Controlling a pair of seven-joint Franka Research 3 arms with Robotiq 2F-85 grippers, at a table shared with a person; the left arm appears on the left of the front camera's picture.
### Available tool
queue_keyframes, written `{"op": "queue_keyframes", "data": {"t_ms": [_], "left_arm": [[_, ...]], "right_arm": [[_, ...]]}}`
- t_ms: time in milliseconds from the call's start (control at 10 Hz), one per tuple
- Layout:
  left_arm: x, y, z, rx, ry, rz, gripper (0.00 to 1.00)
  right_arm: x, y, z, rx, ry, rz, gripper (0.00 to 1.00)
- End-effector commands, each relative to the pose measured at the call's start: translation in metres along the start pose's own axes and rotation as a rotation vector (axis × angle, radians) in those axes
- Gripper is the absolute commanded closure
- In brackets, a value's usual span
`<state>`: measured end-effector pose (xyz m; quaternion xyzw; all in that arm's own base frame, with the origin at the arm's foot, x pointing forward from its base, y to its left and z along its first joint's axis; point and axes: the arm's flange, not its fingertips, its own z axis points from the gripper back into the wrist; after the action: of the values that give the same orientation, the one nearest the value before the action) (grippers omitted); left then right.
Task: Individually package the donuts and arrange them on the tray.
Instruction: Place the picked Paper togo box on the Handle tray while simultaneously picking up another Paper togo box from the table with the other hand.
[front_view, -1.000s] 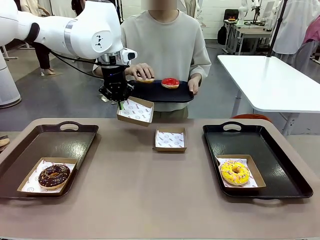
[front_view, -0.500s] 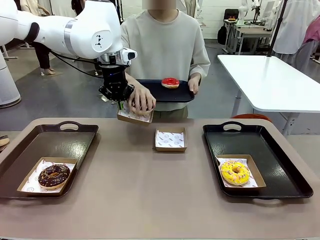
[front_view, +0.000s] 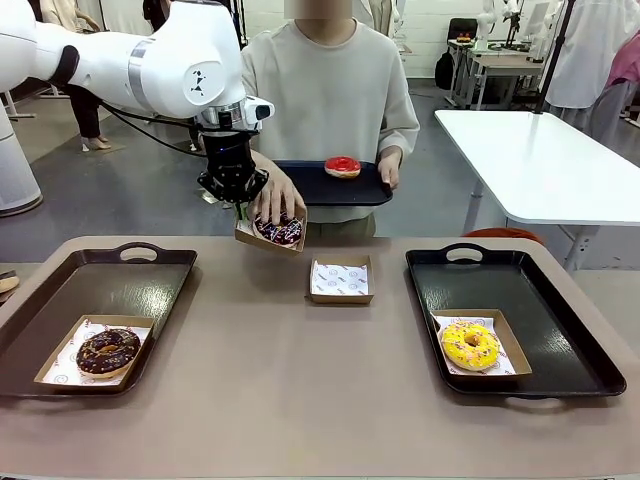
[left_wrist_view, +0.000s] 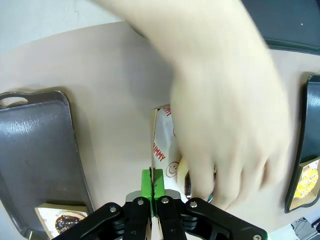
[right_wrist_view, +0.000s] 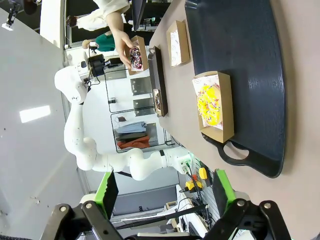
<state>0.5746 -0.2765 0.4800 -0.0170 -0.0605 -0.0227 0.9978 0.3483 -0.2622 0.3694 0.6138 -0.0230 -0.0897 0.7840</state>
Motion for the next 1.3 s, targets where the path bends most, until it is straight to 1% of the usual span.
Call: {"op": "queue_keyframes", "data": {"t_ms": [0,1200], "left_arm": [[-0.0004,0.0009,-0.0007,-0.010,-0.005,-0.006,1.00],[-0.0004,0.0009,-0.0007,-0.010,-0.005,-0.006,1.00]], "right_arm": [[-0.0013,0.0000,0.0008,0.006,0.002,-0.002,0.00],[-0.0013,0.0000,0.0008,0.006,0.002,-0.002,0.00]]}}
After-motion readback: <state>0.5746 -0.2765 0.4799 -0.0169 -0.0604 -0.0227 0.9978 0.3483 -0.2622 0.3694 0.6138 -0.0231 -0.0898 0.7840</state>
